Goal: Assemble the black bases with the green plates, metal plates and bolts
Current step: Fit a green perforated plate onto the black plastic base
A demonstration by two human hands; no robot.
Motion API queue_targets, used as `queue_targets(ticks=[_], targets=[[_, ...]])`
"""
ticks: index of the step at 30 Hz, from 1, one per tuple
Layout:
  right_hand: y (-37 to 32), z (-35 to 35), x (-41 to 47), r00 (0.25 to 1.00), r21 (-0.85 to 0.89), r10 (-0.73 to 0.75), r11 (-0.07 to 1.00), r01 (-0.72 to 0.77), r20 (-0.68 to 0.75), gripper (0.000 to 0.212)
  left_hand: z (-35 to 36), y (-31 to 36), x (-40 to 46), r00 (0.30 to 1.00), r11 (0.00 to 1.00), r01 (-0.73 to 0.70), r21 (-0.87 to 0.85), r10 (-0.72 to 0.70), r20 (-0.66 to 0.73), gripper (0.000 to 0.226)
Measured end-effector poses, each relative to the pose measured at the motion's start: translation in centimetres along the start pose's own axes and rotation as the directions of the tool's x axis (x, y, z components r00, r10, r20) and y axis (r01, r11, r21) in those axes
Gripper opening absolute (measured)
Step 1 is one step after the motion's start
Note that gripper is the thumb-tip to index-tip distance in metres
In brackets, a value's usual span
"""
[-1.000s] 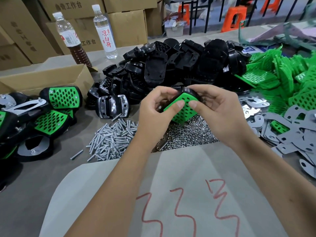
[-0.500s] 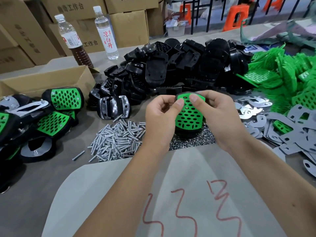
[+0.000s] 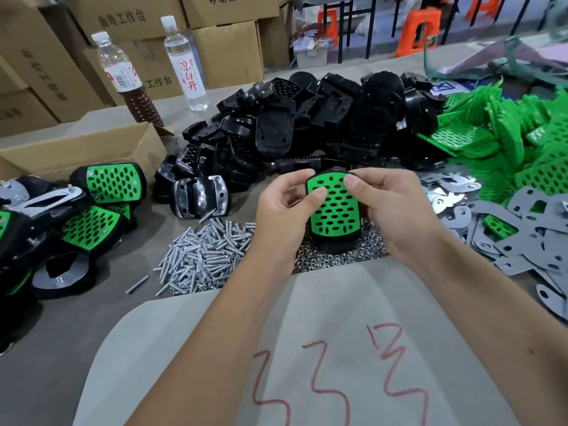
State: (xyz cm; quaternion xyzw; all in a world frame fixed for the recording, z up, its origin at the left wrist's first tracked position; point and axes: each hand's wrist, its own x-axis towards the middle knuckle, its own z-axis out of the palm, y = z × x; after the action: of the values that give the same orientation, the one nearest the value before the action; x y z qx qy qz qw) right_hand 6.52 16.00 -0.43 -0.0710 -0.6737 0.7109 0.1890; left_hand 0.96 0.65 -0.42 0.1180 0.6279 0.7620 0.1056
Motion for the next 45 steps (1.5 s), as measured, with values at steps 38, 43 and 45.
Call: queue_targets(ticks=[38, 43, 45], targets=[[0.2, 0.5, -0.4, 0.995, -0.046, 0.019, 0.999, -0.014, 0.102, 0.027, -1.9, 1.1, 0.3, 0.994, 0.977, 0.036, 0.211, -0.057, 0.093, 0.027], [0.1, 0.6, -0.4, 0.983, -0.07, -0.042, 0.996, 0.056, 0.177, 0.036, -2.6, 1.3, 0.4, 0.991, 0.968, 0.063, 0.242, -0.09, 0.099, 0.026], [0.2, 1.1, -0.6, 0.987, -0.105, -0.053, 0.992, 0.07, 0.151, 0.035, -2.3, 1.3, 0.2, 0.993, 0.984, 0.085, 0.157, -0.096, 0.062, 0.027]])
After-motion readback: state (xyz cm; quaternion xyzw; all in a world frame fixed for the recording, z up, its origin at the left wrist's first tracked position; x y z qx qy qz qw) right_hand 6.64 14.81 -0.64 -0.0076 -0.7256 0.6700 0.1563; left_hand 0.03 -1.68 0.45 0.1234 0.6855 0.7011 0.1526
